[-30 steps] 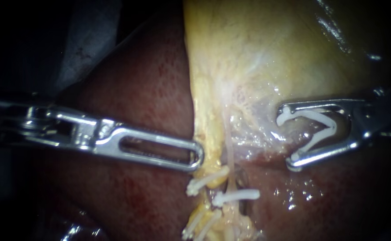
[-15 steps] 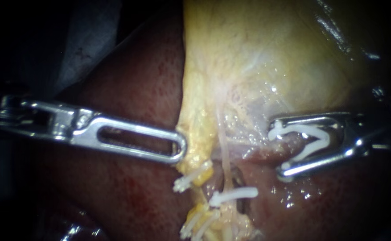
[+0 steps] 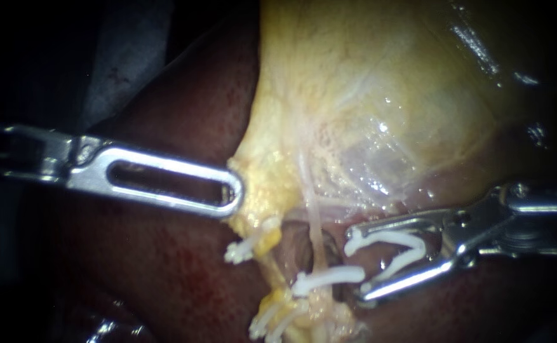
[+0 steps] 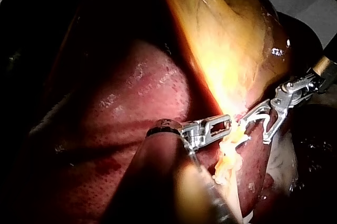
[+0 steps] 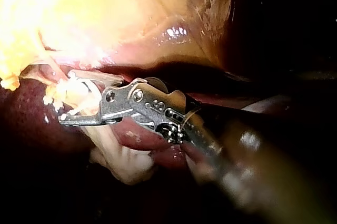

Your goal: Clipping second clip right tube

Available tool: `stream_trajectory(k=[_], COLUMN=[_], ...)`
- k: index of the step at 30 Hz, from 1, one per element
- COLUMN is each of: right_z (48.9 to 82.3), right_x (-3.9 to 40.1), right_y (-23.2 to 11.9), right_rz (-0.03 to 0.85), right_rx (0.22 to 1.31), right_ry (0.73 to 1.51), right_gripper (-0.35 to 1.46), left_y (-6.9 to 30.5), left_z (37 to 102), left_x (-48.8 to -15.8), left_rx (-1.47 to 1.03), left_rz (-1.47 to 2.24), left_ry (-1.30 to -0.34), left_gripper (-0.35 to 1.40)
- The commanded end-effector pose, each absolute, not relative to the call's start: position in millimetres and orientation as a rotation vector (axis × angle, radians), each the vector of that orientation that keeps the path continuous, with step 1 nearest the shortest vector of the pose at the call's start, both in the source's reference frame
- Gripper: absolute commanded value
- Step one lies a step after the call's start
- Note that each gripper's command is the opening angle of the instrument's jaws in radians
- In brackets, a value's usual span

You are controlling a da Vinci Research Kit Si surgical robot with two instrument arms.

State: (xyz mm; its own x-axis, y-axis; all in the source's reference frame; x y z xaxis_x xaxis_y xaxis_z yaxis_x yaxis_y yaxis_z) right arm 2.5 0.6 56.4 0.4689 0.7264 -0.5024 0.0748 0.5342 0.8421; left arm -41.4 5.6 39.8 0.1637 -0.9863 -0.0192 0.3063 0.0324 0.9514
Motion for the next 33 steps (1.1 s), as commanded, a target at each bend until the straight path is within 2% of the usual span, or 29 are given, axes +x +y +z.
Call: stream_trajectory(k=[1, 12, 33], right_z=[56.8, 59.5, 61.3], right_x=[2.5, 3.8, 7.1], right_y=[0.5, 0.7, 0.6], right_rz=[0.485, 0.479, 0.520], right_rx=[0.942, 0.932, 0.945], right_ry=[1.017, 0.994, 0.969], right_gripper=[0.54, 0.54, 0.47], left_y=[5.6, 5.4, 5.3], left_z=[39.7, 39.4, 39.2], left_x=[-41.4, -41.5, -41.6], left_rx=[1.047, 1.046, 1.045], left_rz=[-1.215, -1.218, -1.219], left_ry=[-0.865, -0.865, -0.865], left_gripper=[-0.35, -0.35, -0.35])
